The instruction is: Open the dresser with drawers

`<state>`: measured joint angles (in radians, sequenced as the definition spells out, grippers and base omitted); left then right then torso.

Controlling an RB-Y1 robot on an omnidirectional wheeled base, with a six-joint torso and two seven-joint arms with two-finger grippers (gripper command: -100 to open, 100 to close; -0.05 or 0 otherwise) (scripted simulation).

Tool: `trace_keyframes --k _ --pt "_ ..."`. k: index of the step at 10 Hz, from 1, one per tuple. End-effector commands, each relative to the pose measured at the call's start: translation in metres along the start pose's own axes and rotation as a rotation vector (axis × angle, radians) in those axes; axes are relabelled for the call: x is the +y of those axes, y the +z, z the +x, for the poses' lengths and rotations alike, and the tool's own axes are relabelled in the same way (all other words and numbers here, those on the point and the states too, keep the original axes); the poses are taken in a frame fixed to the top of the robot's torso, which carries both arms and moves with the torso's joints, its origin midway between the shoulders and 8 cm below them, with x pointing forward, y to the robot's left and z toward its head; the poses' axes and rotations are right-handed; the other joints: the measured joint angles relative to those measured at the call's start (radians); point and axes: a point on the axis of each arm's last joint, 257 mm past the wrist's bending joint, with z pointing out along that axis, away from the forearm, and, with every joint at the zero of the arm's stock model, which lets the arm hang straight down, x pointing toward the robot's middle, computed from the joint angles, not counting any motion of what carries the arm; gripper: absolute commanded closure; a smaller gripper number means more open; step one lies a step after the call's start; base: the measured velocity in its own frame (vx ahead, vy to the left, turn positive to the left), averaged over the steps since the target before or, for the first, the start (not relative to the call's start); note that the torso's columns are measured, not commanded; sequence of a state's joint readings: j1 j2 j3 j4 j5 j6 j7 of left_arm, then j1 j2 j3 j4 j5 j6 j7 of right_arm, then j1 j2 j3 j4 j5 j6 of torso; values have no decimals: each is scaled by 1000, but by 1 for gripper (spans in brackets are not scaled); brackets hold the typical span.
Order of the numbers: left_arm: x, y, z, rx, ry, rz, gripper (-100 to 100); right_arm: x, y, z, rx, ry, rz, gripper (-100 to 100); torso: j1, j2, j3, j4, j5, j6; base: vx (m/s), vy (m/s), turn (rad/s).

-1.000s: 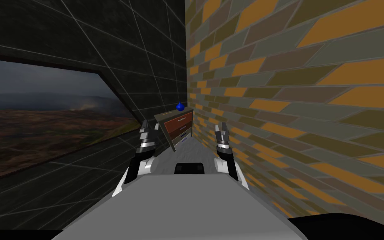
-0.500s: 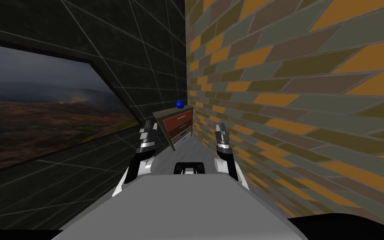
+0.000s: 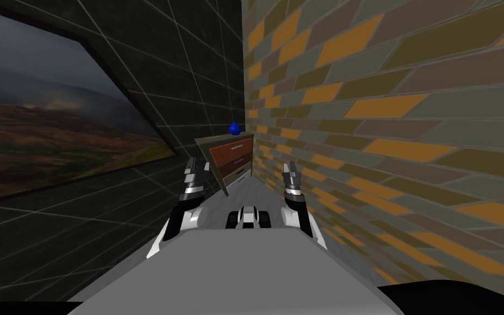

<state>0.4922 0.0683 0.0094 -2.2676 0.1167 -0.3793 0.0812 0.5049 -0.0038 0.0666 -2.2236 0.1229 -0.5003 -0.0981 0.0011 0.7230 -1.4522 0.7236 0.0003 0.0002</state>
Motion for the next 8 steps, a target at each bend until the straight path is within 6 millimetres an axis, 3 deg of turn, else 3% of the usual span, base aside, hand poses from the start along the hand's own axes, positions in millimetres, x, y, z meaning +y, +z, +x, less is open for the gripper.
trace_keyframes --k 1,8 --pt "24 2 10 49 3 -59 -100 0 0 0 0 0 0 0 2 7 -21 9 1 0 148 81 -170" --pt "92 1 36 93 -38 -220 -100 0 0 0 0 0 0 0 -2 17 -23 15 -1 0 173 87 -146"
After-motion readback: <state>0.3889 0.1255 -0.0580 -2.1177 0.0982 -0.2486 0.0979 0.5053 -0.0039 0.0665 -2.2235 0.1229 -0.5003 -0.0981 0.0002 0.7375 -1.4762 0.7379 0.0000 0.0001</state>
